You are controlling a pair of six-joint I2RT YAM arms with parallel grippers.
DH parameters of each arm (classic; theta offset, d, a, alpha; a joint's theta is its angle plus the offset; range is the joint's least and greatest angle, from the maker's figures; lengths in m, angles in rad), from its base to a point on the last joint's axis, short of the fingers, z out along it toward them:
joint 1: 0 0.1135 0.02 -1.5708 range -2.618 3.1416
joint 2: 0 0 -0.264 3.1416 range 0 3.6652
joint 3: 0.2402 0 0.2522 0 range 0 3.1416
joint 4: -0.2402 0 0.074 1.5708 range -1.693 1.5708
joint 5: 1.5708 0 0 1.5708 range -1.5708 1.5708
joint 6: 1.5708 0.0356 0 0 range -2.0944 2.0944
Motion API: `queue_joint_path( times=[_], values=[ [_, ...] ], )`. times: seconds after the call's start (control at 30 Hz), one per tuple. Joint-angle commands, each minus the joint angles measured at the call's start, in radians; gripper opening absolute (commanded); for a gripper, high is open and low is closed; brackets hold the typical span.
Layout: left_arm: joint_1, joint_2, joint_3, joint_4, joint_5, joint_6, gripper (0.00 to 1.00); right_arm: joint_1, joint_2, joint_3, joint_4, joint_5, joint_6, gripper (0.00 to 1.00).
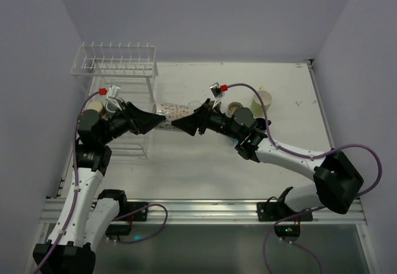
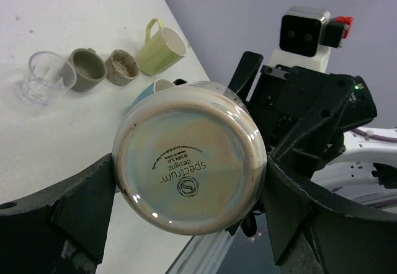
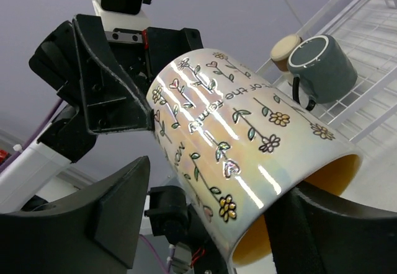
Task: Unload the cups from the dish rack
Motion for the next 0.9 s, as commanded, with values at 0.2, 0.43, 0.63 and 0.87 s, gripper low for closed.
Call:
queue_joint_path(
  times=[0.2,0.43,0.63,0.87],
  values=[
    [-0.072,-0.092,-0.100,0.260,0.062,-0.130,0.08,0.015,0.010,-0.078,0.391,0.007,0.137,0.23],
    [-0.094,-0.112,-0.084,0.173,0.014,-0.015,0.81,0.018,-0.097,-0.157,0.335,0.020,0.111,0.00],
    [-0.094,-0.074,-0.049,0.044,-0.012,0.152,1.00,0.018,-0.220,-0.095,-0.080,0.038,-0.032,0.00],
    [-0.094,-0.033,-0.002,-0.096,-0.084,0.293,1.00,0.018,-0.245,0.030,-0.444,0.083,-0.177,0.00]
  ],
)
